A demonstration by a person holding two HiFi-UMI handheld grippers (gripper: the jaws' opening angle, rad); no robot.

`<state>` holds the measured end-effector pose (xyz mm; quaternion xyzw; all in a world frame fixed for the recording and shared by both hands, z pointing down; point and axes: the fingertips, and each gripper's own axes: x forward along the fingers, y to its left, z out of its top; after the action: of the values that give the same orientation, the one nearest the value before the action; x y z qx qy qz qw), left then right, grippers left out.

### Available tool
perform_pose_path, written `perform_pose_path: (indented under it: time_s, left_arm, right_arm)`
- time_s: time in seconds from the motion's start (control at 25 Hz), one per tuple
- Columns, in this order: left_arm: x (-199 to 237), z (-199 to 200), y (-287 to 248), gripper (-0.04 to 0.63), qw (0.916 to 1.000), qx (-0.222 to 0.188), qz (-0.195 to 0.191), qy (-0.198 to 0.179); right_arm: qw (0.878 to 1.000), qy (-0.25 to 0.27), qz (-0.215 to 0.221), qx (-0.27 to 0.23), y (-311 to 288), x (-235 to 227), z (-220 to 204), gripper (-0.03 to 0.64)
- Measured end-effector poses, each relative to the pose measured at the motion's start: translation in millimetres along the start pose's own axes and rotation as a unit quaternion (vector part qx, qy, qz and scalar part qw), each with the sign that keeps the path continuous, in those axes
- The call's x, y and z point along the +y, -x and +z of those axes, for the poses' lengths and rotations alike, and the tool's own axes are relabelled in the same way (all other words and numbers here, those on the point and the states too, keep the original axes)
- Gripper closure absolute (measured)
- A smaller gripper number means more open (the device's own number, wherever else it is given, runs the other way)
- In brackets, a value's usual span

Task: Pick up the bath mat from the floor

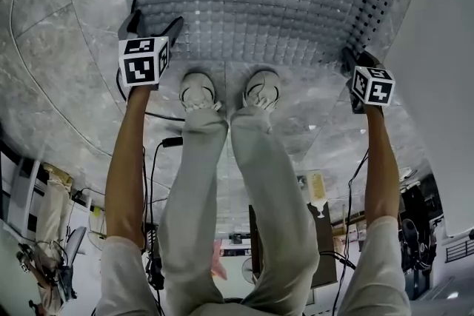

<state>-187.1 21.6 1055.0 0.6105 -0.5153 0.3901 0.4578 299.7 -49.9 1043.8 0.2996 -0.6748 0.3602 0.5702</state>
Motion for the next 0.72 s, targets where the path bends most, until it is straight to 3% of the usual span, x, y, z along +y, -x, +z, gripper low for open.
perform_pose_path:
  time_s: [0.12, 0.28, 0.56, 0.72]
  left_arm:
    - [-6.1, -1.2, -3.3, 0.107, 0.9998, 0.006, 0.015, -0.008]
    - [-5.8, -3.4, -7.9, 0.067, 0.9992, 0.017, 0.028, 0.021]
    - [-5.9, -4.0, -6.7, 0.072, 0.9992, 0.007, 0.031, 0.024]
    - [-6.0, -2.6, -4.2, 0.125, 0.9989, -0.004, 0.035, 0.030]
  right_arm:
    - [1.000, 0.001, 0.003, 0.000, 0.7, -0.4, 0.6, 0.509]
    - [1.000, 0.000, 0.005, 0.000, -0.6, -0.1, 0.1, 0.509]
    - [1.000, 0.003, 0.005, -0.003, -0.3, -0.9, 0.5, 0.509]
    - [1.000, 0.003, 0.003, -0.006, -0.7, -0.6, 1.4, 0.509]
